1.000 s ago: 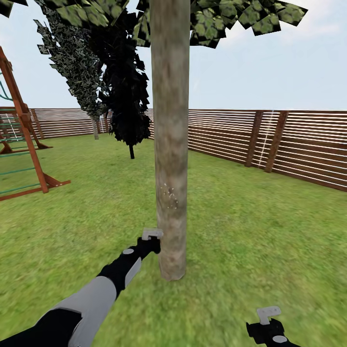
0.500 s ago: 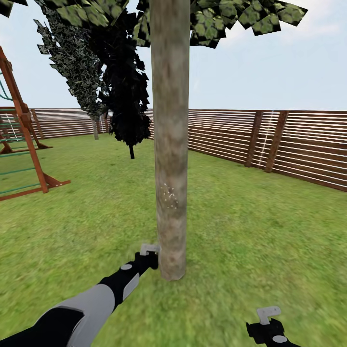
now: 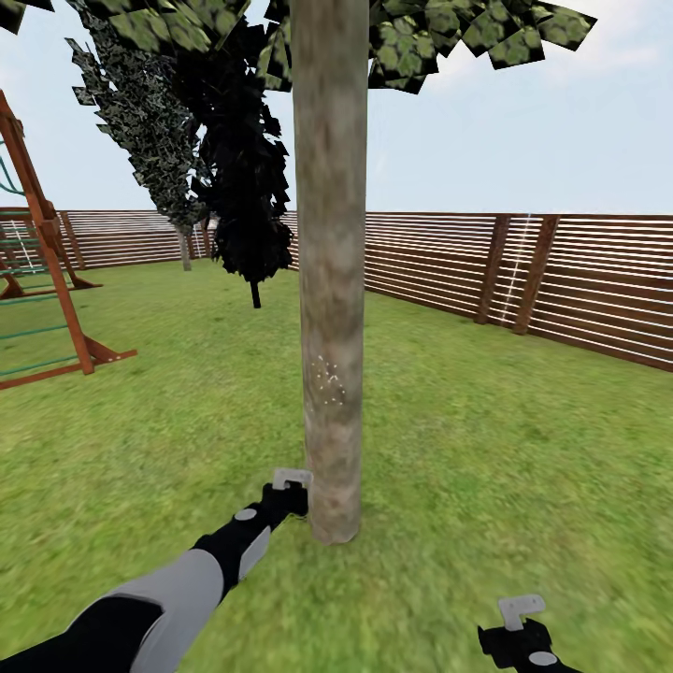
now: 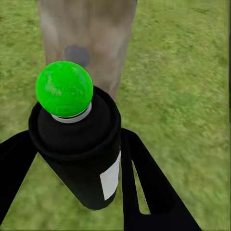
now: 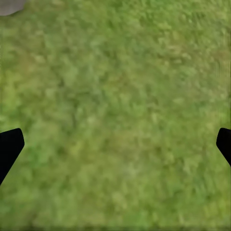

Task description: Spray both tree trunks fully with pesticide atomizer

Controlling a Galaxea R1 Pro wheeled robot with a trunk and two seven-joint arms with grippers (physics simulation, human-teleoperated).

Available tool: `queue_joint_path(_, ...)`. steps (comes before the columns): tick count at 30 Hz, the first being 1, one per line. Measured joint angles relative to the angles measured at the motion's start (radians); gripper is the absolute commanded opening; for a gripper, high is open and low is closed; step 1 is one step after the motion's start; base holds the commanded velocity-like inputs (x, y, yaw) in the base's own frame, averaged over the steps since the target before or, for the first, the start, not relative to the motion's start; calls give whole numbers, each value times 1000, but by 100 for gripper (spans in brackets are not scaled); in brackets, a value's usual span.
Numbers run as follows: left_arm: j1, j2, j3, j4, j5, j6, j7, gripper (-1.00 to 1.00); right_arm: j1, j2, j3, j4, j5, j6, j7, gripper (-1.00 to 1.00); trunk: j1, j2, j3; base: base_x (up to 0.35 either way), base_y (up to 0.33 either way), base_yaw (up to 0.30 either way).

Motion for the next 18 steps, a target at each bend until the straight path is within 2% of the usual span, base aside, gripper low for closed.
queue_joint_path(2, 0, 0, 0, -72, 0, 85, -1, -100, 1, 0, 0, 0, 0, 0, 0, 100, 0, 0, 0, 0, 0, 0)
queue_joint_path(3, 0, 0, 0, -117, 1, 152, -1, -100, 1, 0, 0, 0, 0, 0, 0, 100, 0, 0, 0, 0, 0, 0)
queue_joint_path(5, 0, 1, 1, -242, 1, 340, -2, -100, 2, -1, 0, 0, 0, 0, 0, 100, 0, 0, 0, 0, 0, 0)
queue_joint_path(7, 0, 1, 0, -317, 1, 442, -2, -100, 2, 0, 0, -1, 0, 1, 0, 100, 0, 0, 0, 0, 0, 0)
queue_joint_path(10, 0, 2, 3, -476, 0, 620, -2, -100, 2, 0, 0, -1, 0, 0, 0, 100, 0, 0, 0, 0, 0, 0)
queue_joint_path(11, 0, 2, 3, -510, 0, 661, -2, -100, 2, 0, 0, -1, 0, 0, 0, 100, 0, 0, 0, 0, 0, 0)
queue_joint_path(14, 0, 2, 4, -589, -2, 725, -2, -100, 2, 0, 0, 0, 0, 1, 0, 100, 0, 0, 0, 0, 0, 0)
queue_joint_path(18, 0, 2, 22, -653, -4, 762, -2, -100, 3, 0, 0, -1, 0, 0, 0, 100, 0, 0, 0, 0, 0, 0)
